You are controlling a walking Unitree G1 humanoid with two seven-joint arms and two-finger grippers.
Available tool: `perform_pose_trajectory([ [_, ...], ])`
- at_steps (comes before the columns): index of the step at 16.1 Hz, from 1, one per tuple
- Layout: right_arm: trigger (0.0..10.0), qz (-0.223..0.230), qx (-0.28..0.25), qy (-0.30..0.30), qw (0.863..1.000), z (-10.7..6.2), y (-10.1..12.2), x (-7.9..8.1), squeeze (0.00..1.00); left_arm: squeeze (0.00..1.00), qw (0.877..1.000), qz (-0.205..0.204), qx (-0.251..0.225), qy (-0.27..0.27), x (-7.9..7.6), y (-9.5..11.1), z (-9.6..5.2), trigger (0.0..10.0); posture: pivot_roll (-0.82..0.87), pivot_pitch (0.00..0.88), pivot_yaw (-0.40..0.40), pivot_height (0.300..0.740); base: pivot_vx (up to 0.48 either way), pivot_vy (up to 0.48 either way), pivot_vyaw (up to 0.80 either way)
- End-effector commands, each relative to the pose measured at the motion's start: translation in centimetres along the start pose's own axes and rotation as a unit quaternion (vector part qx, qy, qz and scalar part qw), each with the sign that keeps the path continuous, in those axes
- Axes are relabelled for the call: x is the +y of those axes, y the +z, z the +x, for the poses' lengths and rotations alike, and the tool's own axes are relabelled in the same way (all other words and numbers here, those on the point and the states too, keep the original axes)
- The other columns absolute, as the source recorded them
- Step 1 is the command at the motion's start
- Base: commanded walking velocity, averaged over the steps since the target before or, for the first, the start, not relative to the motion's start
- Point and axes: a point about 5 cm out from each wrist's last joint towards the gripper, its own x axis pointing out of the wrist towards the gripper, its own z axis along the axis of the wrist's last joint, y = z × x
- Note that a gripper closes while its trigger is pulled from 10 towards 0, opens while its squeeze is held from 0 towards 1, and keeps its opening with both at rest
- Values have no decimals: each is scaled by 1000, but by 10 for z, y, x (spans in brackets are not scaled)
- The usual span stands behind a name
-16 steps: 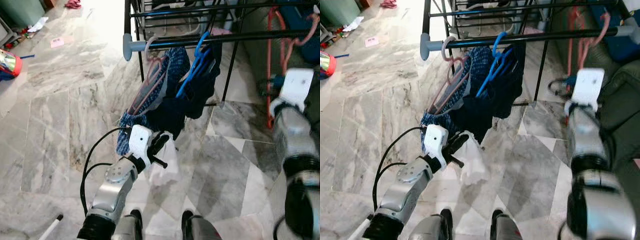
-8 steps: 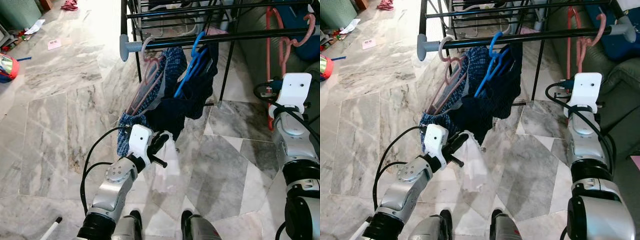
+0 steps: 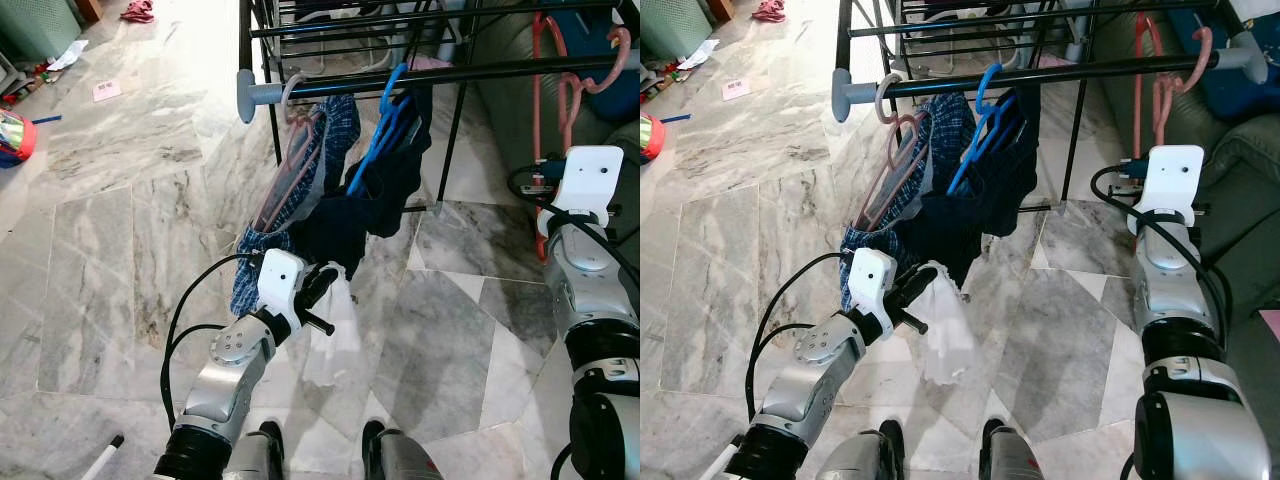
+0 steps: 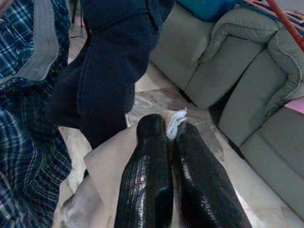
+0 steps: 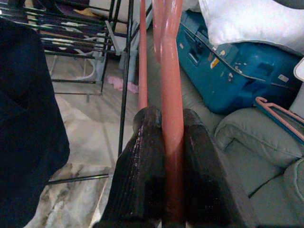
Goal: Hang hanger
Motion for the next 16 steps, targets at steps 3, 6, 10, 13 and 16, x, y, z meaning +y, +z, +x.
perform_pose_trajectory([
  [3, 10000, 0, 30, 5, 1000, -90, -62, 18, 0, 0, 997, 31, -15, 71, 16, -2, -6, 10000, -12, 234, 36, 740, 0, 0, 0],
  [6, 10000, 1, 22, 4, 1000, -93, -51, 19, 0, 0, 997, 32, -16, 73, 16, -2, -5, 10000, -15, 235, 37, 740, 0, 0, 0],
  [10, 10000, 13, 79, 6, 997, -109, -70, 22, 0, 0, 995, 42, -4, 94, 22, -10, -10, 10000, -15, 239, 39, 740, 0, 0, 0],
  [13, 10000, 44, 136, 9, 990, -124, -86, 28, 0, 0, 988, 61, 24, 139, 34, -20, -22, 10000, -10, 236, 41, 740, 0, 0, 0],
  [16, 10000, 71, 194, 51, 977, -145, -100, 42, 0, 0, 981, 72, 61, 168, 45, -40, -40, 10000, -2, 224, 39, 740, 0, 0, 0],
])
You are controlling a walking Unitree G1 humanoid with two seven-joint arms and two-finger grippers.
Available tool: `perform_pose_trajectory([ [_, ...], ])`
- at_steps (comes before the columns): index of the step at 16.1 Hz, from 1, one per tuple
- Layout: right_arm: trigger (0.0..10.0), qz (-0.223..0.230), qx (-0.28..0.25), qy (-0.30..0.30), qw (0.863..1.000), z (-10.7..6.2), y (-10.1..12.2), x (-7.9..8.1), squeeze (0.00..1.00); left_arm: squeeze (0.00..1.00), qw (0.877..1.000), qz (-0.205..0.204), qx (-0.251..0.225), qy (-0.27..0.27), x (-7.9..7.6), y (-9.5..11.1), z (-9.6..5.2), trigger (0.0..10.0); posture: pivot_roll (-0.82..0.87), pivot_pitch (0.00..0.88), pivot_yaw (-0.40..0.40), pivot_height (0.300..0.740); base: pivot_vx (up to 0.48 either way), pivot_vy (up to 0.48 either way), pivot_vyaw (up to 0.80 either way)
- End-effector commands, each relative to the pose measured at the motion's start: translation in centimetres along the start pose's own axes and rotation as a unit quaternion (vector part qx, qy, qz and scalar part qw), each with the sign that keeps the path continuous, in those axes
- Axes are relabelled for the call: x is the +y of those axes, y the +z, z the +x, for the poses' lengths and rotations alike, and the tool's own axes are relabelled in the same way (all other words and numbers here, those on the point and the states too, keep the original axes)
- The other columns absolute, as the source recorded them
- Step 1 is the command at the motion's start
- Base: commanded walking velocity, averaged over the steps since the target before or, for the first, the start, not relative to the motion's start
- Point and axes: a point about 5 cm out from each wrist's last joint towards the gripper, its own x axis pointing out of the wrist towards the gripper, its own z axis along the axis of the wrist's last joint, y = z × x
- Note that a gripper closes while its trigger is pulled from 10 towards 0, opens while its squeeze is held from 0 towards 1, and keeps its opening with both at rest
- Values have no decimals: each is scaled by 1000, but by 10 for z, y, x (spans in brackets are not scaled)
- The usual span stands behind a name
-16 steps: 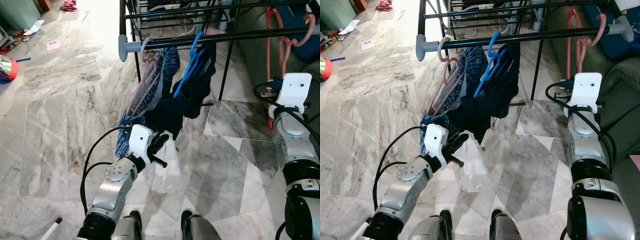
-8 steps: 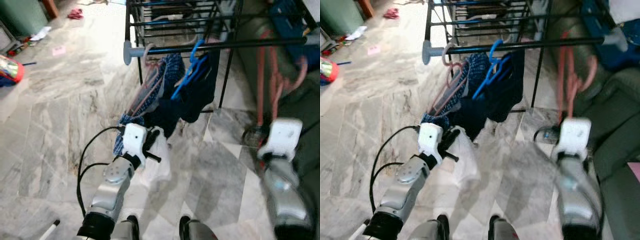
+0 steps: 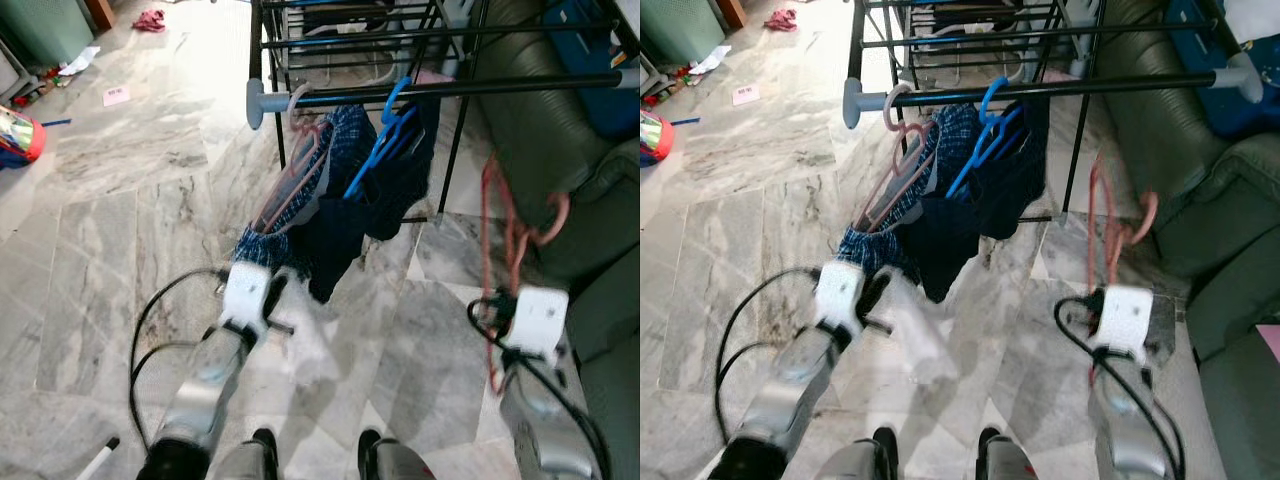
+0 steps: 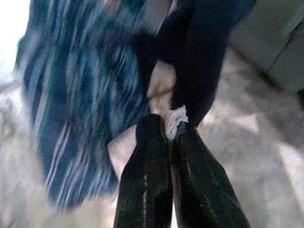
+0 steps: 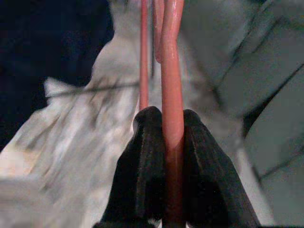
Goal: Hang hanger
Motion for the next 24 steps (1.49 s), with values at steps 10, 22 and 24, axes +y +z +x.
perform_pose_trajectory([
  [10, 10000, 24, 43, 78, 996, -8, -13, 30, 0, 0, 998, 37, 33, 37, 9, -20, -7, 10000, 19, 185, 42, 740, 0, 0, 0],
  [22, 10000, 41, 60, 85, 994, -2, -20, 41, 0, 0, 999, 33, 25, 25, -2, -11, 11, 10000, 0, 141, 50, 740, -263, 0, 0],
  [24, 10000, 46, 65, 87, 993, -3, -20, 40, 0, 0, 999, 37, 27, 21, -3, -11, 13, 10000, -9, 150, 54, 740, -315, 0, 0],
])
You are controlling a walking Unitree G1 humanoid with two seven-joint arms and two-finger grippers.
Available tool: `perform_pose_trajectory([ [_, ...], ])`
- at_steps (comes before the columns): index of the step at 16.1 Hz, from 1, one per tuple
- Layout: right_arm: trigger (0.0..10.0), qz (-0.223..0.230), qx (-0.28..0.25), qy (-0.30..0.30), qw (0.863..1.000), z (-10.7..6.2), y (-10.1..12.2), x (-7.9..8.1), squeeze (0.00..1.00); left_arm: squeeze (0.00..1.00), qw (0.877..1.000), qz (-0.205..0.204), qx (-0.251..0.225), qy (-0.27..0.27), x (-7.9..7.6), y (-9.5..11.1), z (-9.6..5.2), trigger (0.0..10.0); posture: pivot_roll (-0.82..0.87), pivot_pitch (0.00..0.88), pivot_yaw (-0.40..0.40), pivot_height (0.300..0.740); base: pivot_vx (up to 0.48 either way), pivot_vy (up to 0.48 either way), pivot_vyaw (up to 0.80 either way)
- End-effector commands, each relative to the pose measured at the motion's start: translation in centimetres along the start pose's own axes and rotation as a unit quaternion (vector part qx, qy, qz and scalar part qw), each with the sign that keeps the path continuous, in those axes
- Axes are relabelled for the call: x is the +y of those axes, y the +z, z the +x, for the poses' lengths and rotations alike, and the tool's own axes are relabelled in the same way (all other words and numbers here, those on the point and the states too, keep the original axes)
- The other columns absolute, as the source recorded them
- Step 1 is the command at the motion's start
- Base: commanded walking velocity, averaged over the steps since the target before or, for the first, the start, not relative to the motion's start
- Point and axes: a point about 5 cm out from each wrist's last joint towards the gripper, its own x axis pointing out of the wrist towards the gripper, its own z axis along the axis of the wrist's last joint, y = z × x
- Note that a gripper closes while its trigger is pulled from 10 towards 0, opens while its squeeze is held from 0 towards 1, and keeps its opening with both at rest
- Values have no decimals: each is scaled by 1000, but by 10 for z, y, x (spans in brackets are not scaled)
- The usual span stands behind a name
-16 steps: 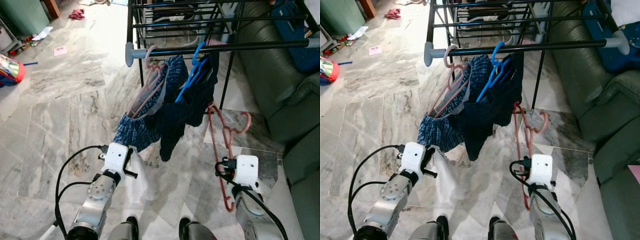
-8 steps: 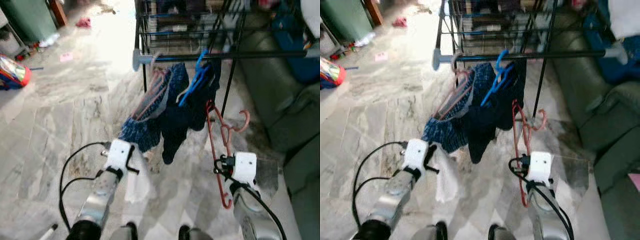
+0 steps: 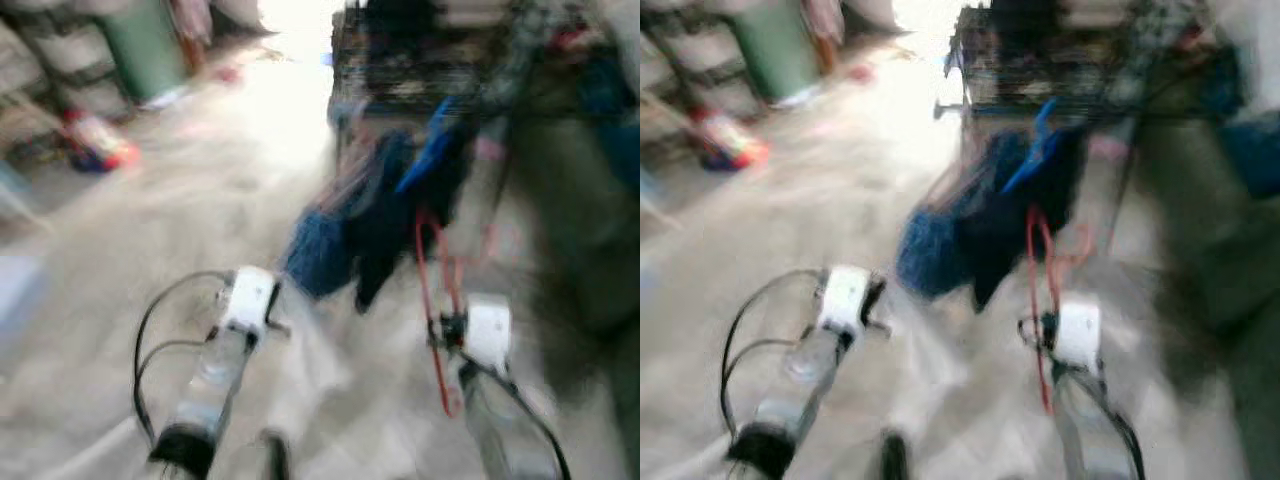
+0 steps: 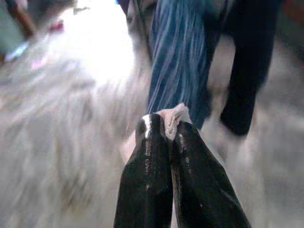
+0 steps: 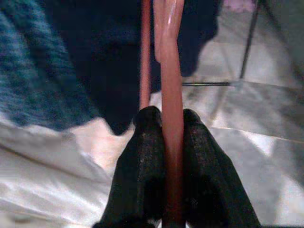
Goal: Hang hanger
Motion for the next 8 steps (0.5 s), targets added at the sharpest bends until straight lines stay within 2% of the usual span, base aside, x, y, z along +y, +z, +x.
perform_pose_trajectory([
  [1, 10000, 5, 7, 1, 1000, -3, -4, -1, 0, 0, 1000, 8, -9, -8, -1, 7, 4, 10000, -10, 154, 58, 740, -315, 0, 0],
  [3, 10000, -9, 3, 19, 1000, -4, 0, 1, 0, 0, 1000, 1, -17, -13, -1, 14, 5, 10000, -19, 166, 64, 740, -313, 0, 0],
  [5, 10000, -36, 2, 38, 999, -4, 1, 6, 0, 0, 999, 17, -17, -23, 1, 11, 3, 10000, 5, 170, 49, 740, -294, 0, 0],
  [6, 10000, -74, -8, 61, 995, -2, 5, 12, 0, 0, 1000, 11, -11, -13, 8, 7, 2, 10000, 16, 183, 33, 740, -270, 0, 0],
  [7, 10000, -87, -9, 79, 993, -2, 5, 17, 0, 0, 1000, 12, -4, -3, 12, 3, 0, 10000, 25, 175, 28, 740, -274, 0, 0],
  [8, 10000, -58, -2, 103, 993, -3, 6, 19, 0, 0, 1000, 6, 0, 7, 13, 3, -1, 10000, 25, 175, 28, 740, -311, 0, 0],
])
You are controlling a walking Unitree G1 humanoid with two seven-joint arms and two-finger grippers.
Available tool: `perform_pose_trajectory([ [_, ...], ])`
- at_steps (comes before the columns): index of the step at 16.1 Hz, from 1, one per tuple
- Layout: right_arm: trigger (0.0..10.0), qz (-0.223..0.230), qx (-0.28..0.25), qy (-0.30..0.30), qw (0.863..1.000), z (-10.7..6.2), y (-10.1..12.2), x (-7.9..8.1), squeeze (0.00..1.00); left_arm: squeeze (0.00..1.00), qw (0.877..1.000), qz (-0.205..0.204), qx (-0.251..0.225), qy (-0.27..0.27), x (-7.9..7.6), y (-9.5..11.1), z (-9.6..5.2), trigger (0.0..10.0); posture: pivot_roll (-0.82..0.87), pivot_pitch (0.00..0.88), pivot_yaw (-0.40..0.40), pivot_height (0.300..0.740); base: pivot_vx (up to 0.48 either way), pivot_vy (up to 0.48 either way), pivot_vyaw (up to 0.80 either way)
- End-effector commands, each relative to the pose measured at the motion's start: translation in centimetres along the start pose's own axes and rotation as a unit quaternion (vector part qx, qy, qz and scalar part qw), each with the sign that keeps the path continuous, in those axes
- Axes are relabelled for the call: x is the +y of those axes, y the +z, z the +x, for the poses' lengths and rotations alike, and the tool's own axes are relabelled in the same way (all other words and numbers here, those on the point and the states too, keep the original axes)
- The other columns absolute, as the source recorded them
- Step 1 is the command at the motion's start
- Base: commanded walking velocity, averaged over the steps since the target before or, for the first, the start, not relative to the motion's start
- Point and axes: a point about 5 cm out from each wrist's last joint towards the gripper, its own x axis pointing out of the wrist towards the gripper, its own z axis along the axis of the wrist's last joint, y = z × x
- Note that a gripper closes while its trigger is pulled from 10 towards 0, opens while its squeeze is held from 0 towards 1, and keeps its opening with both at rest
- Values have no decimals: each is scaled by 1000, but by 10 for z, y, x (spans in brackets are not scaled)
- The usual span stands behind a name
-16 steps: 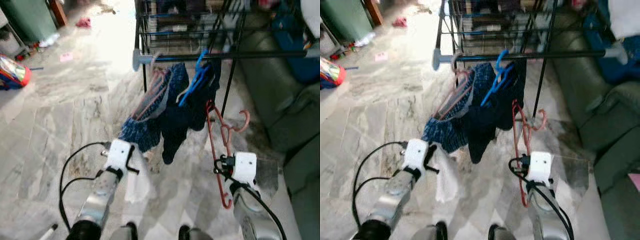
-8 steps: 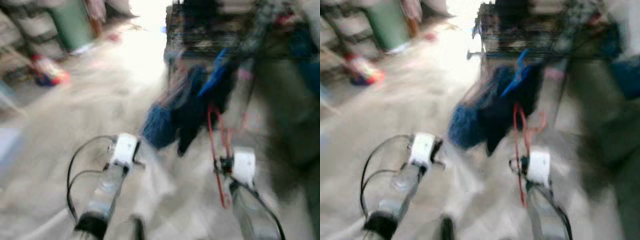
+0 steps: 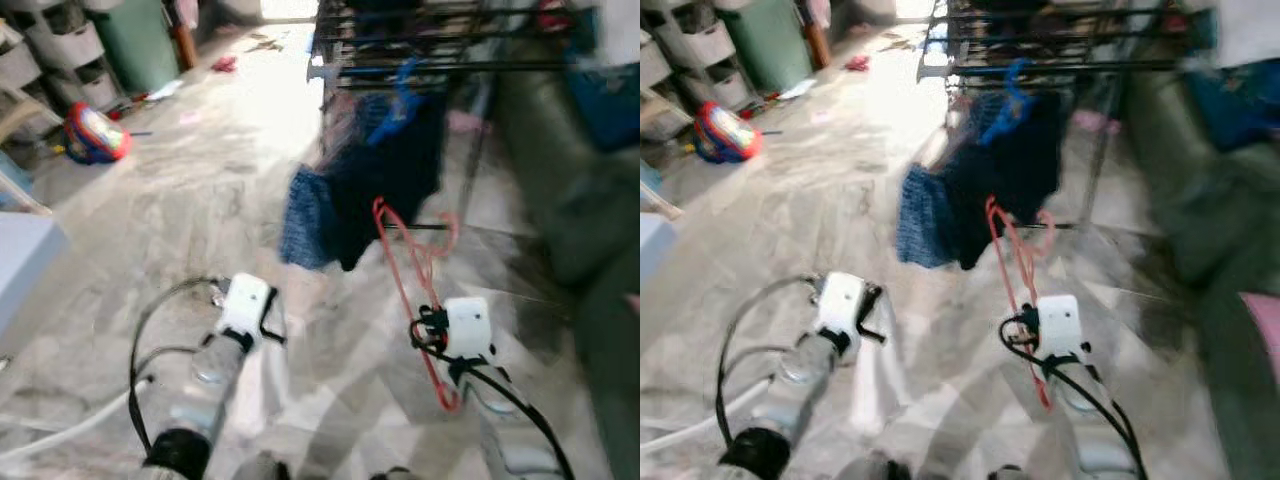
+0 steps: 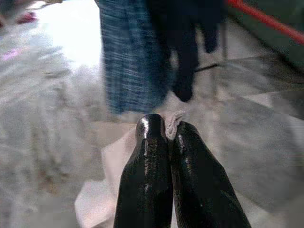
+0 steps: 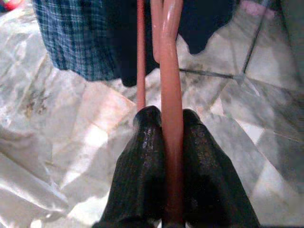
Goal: Hang hanger
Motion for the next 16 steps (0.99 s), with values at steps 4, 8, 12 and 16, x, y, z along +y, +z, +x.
perform_pose_trajectory([
  [4, 10000, -63, -9, 42, 997, -5, 9, 16, 0, 0, 1000, 3, -4, 17, 10, 4, 0, 10000, 31, 208, 37, 740, -319, 0, 0],
  [8, 10000, -9, -28, -29, 999, -3, 13, 11, 0, 0, 1000, -14, -16, -5, 7, 15, 8, 10000, -5, 197, 30, 740, 0, 0, 0],
  [12, 10000, 50, -33, -113, 992, -8, 12, 4, 0, 0, 998, -61, -19, -1, 9, 17, 13, 10000, -41, 218, 31, 740, 0, 0, 0],
  [16, 10000, 34, -34, -112, 993, -8, 14, 0, 0, 0, 997, -53, -27, -48, -3, 19, 14, 10000, -61, 224, 35, 740, 0, 215, -728],
])
